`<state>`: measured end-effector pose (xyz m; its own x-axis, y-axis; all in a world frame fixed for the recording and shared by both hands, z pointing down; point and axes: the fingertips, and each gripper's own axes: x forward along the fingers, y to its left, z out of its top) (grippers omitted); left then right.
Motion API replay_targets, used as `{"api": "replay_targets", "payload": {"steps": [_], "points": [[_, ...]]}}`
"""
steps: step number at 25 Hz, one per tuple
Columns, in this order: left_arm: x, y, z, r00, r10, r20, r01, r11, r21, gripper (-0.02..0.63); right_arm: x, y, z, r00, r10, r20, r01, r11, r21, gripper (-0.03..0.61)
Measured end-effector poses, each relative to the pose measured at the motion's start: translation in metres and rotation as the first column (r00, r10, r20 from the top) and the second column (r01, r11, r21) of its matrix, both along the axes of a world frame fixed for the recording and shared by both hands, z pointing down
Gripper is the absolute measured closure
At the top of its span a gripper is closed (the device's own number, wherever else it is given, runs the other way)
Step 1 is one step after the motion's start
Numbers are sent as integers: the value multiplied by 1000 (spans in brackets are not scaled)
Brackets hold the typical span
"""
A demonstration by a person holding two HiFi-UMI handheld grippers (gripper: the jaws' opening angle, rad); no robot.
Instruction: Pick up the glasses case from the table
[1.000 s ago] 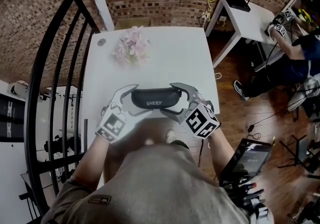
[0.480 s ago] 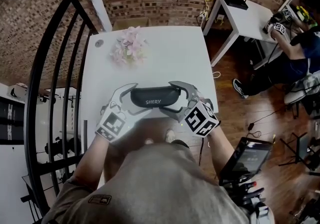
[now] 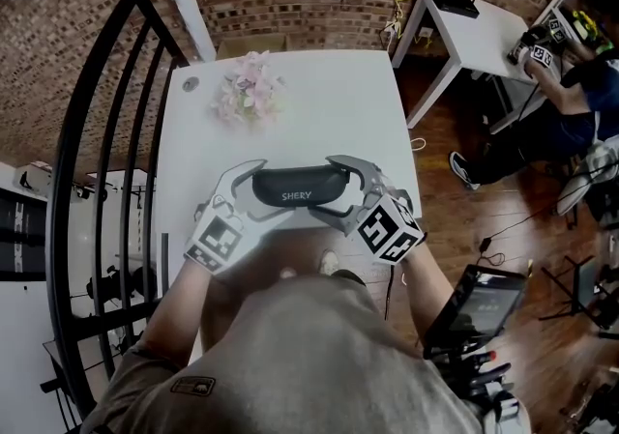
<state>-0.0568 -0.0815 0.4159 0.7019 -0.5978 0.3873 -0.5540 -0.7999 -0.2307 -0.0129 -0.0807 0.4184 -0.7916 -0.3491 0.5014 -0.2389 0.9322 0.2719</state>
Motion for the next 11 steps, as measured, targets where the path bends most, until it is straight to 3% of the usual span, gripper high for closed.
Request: {"api": "replay_targets", "payload": {"steps": [11], "points": [[-2, -2, -2, 1000, 2, -5, -2, 1000, 2, 207, -2, -2, -2, 1000, 5, -5, -5, 1000, 2, 183]]}}
